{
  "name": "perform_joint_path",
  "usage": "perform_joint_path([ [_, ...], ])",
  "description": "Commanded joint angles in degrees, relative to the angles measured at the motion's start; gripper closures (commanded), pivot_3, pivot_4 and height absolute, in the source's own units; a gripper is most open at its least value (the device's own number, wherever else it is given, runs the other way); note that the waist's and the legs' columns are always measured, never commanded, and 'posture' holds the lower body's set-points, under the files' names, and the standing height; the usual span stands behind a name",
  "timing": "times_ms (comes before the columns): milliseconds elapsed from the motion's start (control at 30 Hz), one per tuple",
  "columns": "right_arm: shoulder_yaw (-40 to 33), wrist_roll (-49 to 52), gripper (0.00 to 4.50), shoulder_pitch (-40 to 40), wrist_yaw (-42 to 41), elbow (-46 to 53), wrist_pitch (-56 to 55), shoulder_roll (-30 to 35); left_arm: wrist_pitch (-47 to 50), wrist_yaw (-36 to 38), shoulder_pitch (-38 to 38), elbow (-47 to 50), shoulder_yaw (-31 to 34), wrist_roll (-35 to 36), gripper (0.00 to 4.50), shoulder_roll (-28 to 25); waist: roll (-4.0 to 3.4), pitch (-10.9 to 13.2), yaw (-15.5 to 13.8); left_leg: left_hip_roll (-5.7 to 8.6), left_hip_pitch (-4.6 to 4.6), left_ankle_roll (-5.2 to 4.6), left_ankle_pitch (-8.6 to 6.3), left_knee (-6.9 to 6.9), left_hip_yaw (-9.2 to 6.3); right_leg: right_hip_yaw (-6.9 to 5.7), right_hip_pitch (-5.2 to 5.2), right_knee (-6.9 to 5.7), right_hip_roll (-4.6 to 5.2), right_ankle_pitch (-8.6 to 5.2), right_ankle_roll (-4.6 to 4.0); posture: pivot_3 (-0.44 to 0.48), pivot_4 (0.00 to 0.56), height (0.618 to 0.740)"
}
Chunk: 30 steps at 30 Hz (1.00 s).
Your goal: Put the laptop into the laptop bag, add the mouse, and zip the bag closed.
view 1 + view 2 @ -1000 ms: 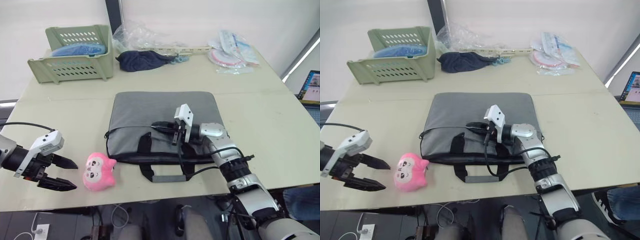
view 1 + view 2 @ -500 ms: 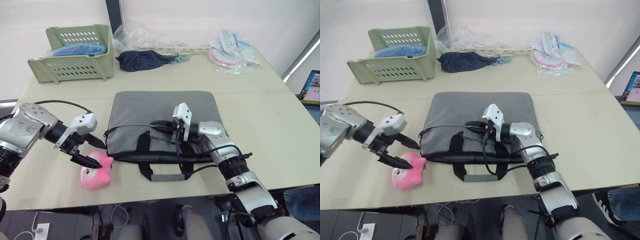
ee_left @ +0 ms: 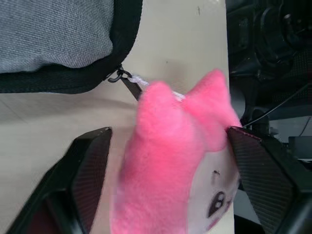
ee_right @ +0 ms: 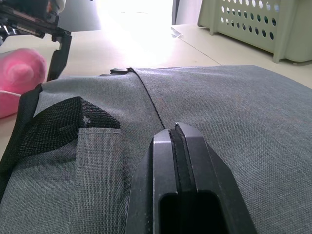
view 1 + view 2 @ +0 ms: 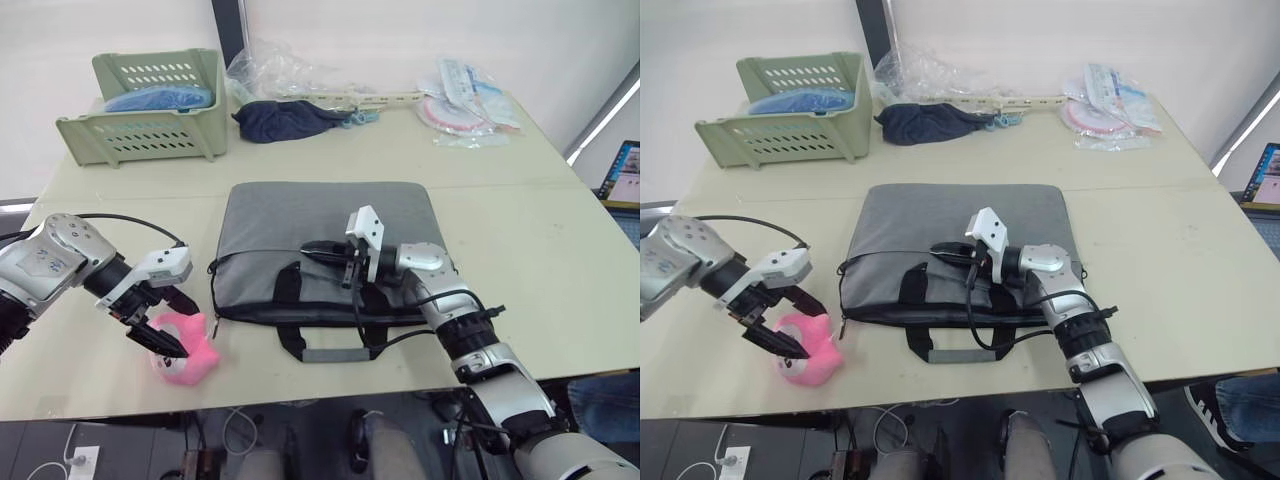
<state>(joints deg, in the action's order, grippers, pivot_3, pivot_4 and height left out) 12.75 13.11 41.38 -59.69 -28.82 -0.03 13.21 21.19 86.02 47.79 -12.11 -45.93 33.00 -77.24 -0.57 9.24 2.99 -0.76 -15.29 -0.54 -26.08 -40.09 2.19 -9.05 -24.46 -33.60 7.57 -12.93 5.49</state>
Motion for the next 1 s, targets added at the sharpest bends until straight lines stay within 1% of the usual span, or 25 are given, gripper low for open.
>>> perform_joint_path([
  [33,1.1,-3.9,4.5,-3.2,1.9,-5.8,2.5,0.9,0.3,6.5,-1.4,1.7,0.8,1.9,2.12,-2.7,-0.02,0.0,0.0,0.0,0.01,0.0,0.0,0.0,-0.01,0.0,0.0,-0.01,0.0,-0.01,-0.02,0.0,0.15,0.74],
  [100,1.1,-3.8,4.5,-3.2,1.9,-5.8,2.6,0.8,0.9,6.5,-2.1,2.0,1.6,2.4,2.96,-3.1,-0.08,0.0,-0.1,0.0,0.0,0.0,0.0,0.0,-0.01,0.0,0.0,0.0,0.0,-0.01,-0.02,0.0,0.15,0.74],
  [133,1.0,-3.8,4.5,-3.2,1.8,-5.8,2.6,0.8,1.3,6.5,-2.4,2.1,1.9,2.6,3.31,-3.1,-0.08,0.0,-0.1,0.0,0.0,0.0,0.0,0.0,-0.01,-0.01,0.0,0.0,0.0,-0.02,-0.03,0.0,0.15,0.74],
  [233,1.0,-3.8,4.5,-3.1,1.8,-6.1,2.4,0.8,6.3,6.5,-4.7,4.7,4.8,6.3,4.45,-4.5,-0.11,0.1,-0.1,0.0,0.0,0.0,0.0,0.0,0.0,0.0,0.0,0.0,-0.01,-0.02,-0.03,0.0,0.15,0.74],
  [333,1.0,-3.8,4.5,-3.2,1.7,-6.0,2.4,0.7,10.8,6.5,-9.6,8.1,9.3,10.4,4.45,-5.5,-0.13,0.1,0.0,0.0,-0.01,0.01,0.0,0.01,-0.02,-0.02,0.0,0.0,-0.01,-0.02,-0.04,0.0,0.15,0.74],
  [400,1.0,-3.7,4.5,-3.2,1.6,-6.3,2.3,0.7,13.1,5.6,-12.5,9.6,12.9,11.8,4.45,-4.3,-0.2,0.1,0.1,-0.02,0.0,0.02,-0.01,0.03,-0.02,0.0,-0.02,-0.01,-0.02,-0.04,-0.07,0.0,0.15,0.74],
  [600,1.3,-3.9,4.5,-3.5,1.6,-6.5,2.3,0.3,18.3,-4.8,-21.3,15.5,22.9,16.8,4.45,2.8,-0.22,0.1,0.1,-0.04,0.0,0.05,-0.03,0.03,-0.03,-0.01,-0.02,0.0,-0.04,-0.05,-0.09,0.0,0.15,0.74],
  [700,1.5,-3.9,4.5,-3.7,1.5,-6.2,2.4,0.3,19.9,-8.1,-26.0,17.9,27.8,16.9,4.45,6.3,-0.23,0.1,0.2,-0.08,0.0,0.1,-0.05,0.04,-0.06,-0.02,-0.02,0.01,-0.05,-0.06,-0.09,0.0,0.15,0.74],
  [900,1.5,-3.9,4.5,-3.4,1.3,-6.3,2.6,0.3,23.6,-13.2,-32.3,22.7,34.6,17.4,4.45,12.0,-0.25,0.2,0.1,-0.09,0.02,0.13,-0.07,0.05,-0.1,0.01,-0.01,0.05,-0.03,-0.06,-0.1,0.0,0.15,0.74],
  [1000,1.5,-4.0,4.5,-3.3,1.4,-6.7,2.4,0.2,25.2,-15.7,-34.3,25.7,36.7,17.7,4.45,15.0,-0.28,0.2,0.1,-0.09,0.02,0.14,-0.07,0.05,-0.11,0.01,-0.01,0.05,-0.02,-0.06,-0.1,0.0,0.15,0.74],
])
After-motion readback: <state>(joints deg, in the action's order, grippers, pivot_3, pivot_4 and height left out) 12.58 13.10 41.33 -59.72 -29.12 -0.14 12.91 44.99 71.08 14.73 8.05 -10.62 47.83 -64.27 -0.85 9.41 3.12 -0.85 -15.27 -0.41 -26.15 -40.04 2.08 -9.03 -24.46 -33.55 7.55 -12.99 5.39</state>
